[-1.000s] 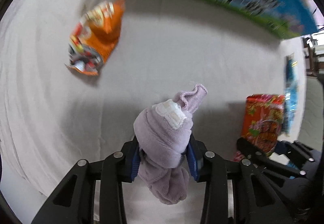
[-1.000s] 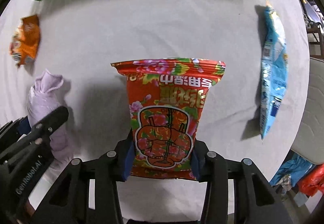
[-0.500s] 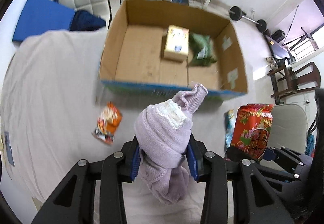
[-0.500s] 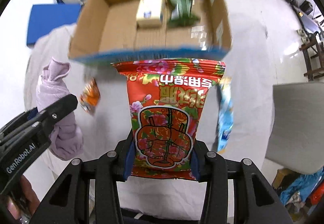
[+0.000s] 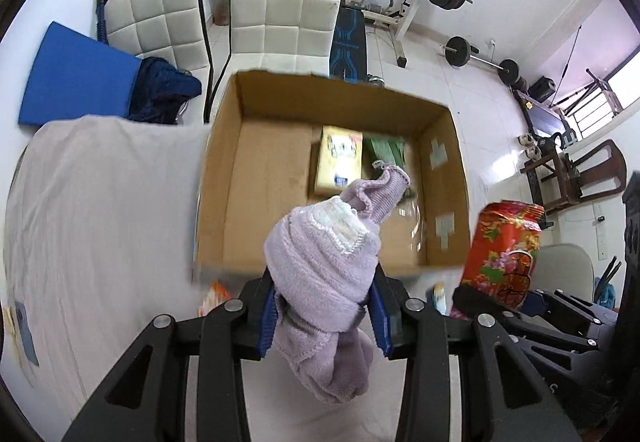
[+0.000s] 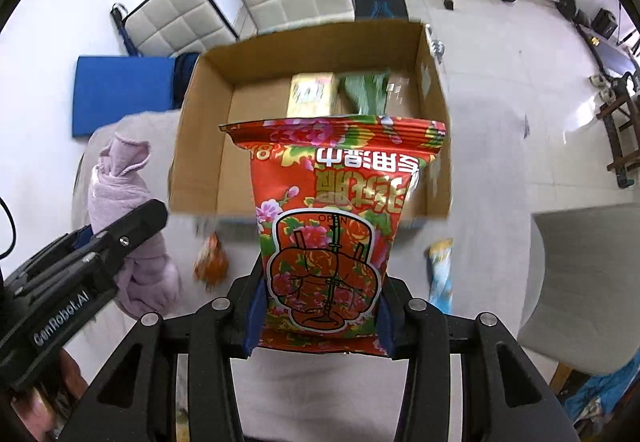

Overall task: Organize soft objects
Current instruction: 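Carry the candy pack and sock over the box with both tools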

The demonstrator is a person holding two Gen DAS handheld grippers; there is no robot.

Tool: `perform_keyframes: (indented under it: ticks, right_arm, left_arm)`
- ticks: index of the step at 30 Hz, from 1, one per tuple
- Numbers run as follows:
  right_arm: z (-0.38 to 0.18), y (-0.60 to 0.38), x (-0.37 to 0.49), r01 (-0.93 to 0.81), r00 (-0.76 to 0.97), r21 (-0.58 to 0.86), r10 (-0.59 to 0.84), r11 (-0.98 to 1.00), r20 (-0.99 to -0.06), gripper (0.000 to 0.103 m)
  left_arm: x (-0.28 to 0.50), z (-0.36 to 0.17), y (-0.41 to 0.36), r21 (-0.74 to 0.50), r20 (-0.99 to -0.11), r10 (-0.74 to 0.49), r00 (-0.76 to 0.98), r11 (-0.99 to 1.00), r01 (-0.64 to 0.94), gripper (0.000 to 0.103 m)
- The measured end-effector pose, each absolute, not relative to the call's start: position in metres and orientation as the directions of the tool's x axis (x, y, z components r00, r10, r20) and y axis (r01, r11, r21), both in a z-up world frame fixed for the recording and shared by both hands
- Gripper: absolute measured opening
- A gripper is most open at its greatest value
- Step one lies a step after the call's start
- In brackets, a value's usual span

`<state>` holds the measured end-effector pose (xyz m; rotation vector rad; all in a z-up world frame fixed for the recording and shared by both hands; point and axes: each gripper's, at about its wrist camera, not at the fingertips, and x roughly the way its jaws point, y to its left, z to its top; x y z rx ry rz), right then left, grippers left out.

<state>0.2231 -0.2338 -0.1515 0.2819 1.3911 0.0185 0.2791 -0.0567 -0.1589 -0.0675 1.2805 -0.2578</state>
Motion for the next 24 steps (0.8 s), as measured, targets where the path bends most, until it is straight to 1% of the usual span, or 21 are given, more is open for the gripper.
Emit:
perform_keyframes:
  ticks: [5, 12, 13, 17, 20, 24]
  right_arm:
    - [-0.178, -0.246, 0.270, 0.173, 0.152, 0.136, 0.110, 0.976, -0.982, 0.047]
    - [-0.250, -0.254, 0.307, 0.204, 0.014, 0.081, 0.080, 0.976, -0.997, 0.047]
    - [-0.265, -0.253, 0.309, 0.205, -0.004, 0.069, 0.071, 0.976, -0.997, 0.047]
    - [-0.295, -0.250, 0.315, 0.197, -0.059, 0.055, 0.067, 0.979, -0.996, 0.047]
    - [-0.315, -0.244, 0.314, 0.185, -0.086, 0.037, 0.054, 0.982, -0.995, 0.047]
    - [-0.337, -0.242, 0.313, 0.176, -0.128, 0.023, 0.046, 0.984, -0.991, 0.047]
  left_arm:
    - [0.345, -0.186, -0.062, -0.191, -0.956, -0.218, 0.197, 0.971, 0.146, 0.036]
    - [0.420, -0.262, -0.077, -0.159, -0.984, -0.169, 0.065, 0.978, 0.133, 0.036]
    - [0.427, -0.273, -0.081, -0.152, -0.986, -0.159, 0.045, 0.979, 0.139, 0.036]
    - [0.450, -0.302, -0.090, -0.129, -0.991, -0.131, 0.006, 0.979, 0.156, 0.036]
    - [0.460, -0.316, -0.093, -0.106, -0.994, -0.106, -0.007, 0.981, 0.165, 0.036]
    - [0.468, -0.330, -0.092, -0.112, -0.994, -0.108, -0.032, 0.981, 0.156, 0.036]
